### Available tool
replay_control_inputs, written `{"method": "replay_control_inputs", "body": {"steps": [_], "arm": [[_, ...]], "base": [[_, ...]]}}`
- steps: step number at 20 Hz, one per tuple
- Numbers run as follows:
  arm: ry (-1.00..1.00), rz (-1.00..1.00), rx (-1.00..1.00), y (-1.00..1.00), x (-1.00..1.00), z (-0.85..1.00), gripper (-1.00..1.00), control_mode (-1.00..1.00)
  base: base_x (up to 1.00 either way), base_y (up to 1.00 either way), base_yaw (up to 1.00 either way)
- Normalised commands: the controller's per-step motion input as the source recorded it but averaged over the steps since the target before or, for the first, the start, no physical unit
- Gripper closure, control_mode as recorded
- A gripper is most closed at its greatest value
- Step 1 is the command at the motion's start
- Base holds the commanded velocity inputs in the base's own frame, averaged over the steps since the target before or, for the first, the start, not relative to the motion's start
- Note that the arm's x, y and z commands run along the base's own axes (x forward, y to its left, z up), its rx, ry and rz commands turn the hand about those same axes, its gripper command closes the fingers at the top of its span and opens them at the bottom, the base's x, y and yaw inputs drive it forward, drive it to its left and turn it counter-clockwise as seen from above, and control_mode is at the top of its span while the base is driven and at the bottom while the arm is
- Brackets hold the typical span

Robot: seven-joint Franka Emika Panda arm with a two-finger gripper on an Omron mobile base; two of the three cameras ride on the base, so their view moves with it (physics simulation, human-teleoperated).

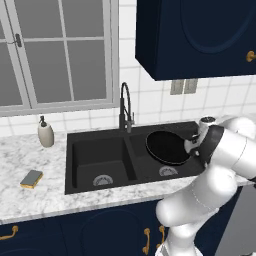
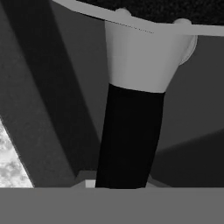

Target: Pick the pan and sponge and place them into the sink. Then turn on the water.

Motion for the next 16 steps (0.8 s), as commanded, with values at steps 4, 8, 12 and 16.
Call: {"method": "replay_control_inputs", "body": {"steps": [4,8,12,16], "arm": [[0.08,0.00,0.00,0.00,0.33,-0.42,1.00,-1.00],[0.16,0.00,0.00,0.00,0.56,-0.39,1.00,-1.00],[0.15,0.00,-0.03,0.00,0.59,-0.43,1.00,-1.00],[0.08,-0.01,-0.04,0.00,0.49,-0.56,1.00,-1.00]], "base": [[0.00,0.00,0.00],[0.00,0.00,0.00],[0.00,0.00,0.00],[0.00,0.00,0.00]]}}
